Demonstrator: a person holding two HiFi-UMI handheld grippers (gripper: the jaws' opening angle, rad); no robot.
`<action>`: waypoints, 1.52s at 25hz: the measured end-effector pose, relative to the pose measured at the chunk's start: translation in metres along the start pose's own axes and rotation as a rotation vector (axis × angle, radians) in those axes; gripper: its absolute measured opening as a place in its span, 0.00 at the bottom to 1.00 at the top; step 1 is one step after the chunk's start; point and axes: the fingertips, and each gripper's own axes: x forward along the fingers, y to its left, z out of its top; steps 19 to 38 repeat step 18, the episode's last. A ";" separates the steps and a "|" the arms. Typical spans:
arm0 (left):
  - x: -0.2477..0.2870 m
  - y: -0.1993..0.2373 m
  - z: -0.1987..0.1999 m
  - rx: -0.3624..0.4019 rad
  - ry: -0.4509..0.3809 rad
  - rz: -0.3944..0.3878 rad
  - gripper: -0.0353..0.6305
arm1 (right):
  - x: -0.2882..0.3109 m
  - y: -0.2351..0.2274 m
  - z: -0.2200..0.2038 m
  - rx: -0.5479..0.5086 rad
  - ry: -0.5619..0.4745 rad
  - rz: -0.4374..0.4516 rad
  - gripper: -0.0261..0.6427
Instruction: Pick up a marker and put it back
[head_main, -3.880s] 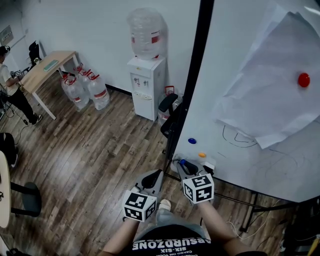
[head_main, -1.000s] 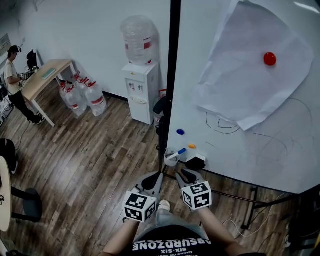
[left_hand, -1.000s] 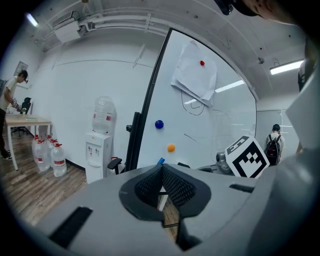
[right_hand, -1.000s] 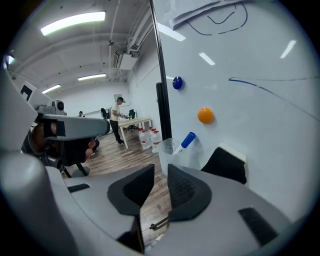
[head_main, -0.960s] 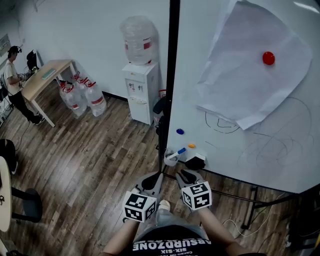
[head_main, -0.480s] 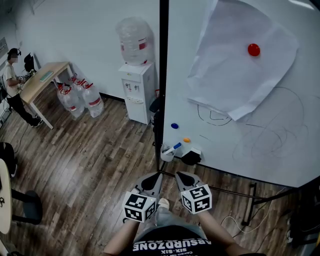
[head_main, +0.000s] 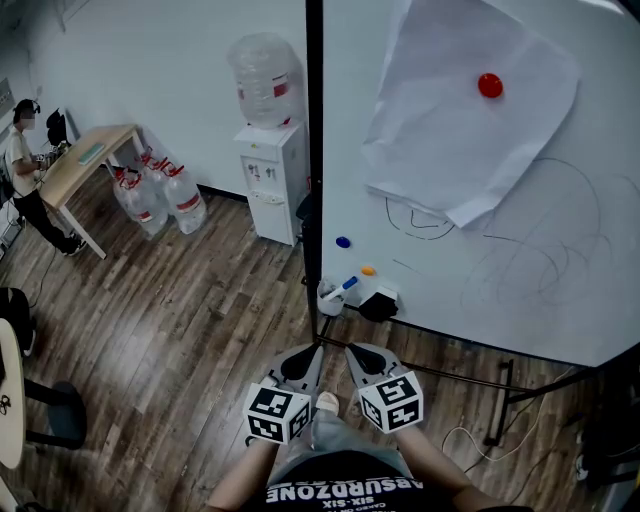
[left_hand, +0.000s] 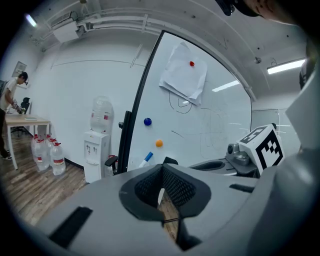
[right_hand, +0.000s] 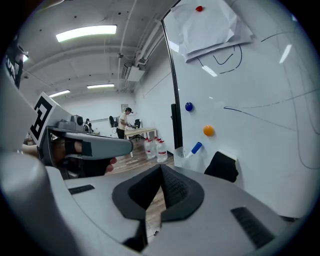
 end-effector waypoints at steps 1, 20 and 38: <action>-0.001 -0.001 -0.001 0.001 0.002 0.000 0.06 | -0.001 0.001 0.000 0.003 0.000 0.003 0.03; -0.012 -0.011 -0.004 0.010 0.004 -0.005 0.06 | -0.016 0.013 0.000 0.012 -0.016 0.008 0.03; -0.012 -0.011 -0.004 0.010 0.004 -0.005 0.06 | -0.016 0.013 0.000 0.012 -0.016 0.008 0.03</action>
